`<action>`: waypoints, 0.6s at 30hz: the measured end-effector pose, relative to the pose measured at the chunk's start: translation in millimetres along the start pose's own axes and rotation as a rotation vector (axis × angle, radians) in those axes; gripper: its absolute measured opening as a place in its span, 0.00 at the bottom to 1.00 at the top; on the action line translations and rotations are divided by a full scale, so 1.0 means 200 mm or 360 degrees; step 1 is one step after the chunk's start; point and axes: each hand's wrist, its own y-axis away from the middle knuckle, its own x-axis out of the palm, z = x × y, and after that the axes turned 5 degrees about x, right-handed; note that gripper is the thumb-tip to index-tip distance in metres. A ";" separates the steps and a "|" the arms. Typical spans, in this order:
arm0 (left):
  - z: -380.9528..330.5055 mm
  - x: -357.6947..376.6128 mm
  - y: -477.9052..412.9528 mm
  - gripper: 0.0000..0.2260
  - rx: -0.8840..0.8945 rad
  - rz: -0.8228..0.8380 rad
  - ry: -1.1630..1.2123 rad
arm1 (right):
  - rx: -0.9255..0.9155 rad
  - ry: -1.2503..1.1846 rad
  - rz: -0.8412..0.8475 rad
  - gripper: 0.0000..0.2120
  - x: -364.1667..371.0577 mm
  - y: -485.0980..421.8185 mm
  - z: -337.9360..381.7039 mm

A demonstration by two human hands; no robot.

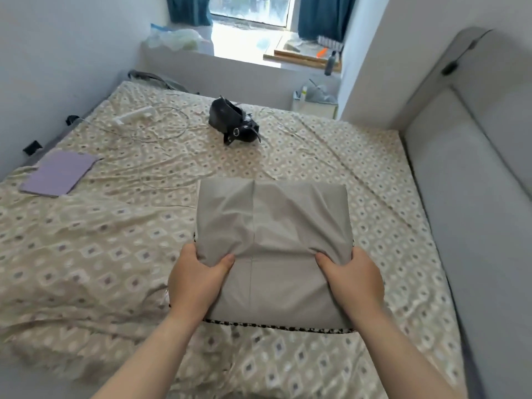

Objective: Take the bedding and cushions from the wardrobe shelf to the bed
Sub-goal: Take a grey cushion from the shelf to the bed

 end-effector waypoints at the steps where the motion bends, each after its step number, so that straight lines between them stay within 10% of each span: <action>1: 0.00 0.09 0.02 0.19 -0.0010 0.0028 -0.0006 | 0.0041 -0.0003 -0.0005 0.19 -0.01 -0.03 -0.09; 18: 0.93 1.41 0.06 0.21 -0.0162 0.0297 -0.0318 | 0.0572 -0.0128 0.0140 0.22 0.77 -0.54 -1.46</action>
